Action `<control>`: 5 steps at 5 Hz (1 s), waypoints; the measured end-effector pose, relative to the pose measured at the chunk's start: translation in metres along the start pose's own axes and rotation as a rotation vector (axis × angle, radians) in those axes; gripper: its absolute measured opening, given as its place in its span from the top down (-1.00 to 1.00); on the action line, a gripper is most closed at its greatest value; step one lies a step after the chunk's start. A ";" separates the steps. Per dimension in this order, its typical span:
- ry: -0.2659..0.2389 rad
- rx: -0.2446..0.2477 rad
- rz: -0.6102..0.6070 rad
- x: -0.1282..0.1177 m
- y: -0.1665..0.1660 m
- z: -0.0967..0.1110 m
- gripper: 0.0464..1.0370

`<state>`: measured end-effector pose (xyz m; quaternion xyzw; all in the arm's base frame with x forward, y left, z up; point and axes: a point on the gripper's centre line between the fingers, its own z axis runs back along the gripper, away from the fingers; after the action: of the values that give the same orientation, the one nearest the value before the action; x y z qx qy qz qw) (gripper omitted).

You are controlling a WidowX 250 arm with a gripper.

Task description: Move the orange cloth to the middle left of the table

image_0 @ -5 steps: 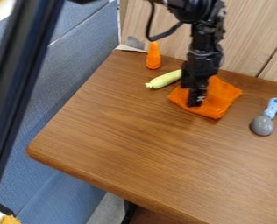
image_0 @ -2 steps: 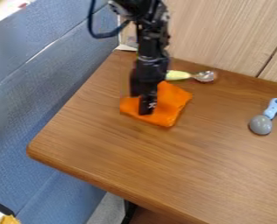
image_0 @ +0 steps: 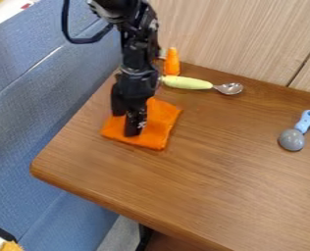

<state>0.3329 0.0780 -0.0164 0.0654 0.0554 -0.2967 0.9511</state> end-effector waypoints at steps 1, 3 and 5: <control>0.019 0.015 0.034 -0.007 0.005 -0.002 -0.93; -0.014 0.004 0.041 -0.005 0.007 0.002 -0.93; -0.100 0.048 0.045 0.004 0.018 0.039 -0.93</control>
<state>0.3487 0.0845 0.0232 0.0743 -0.0008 -0.2796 0.9572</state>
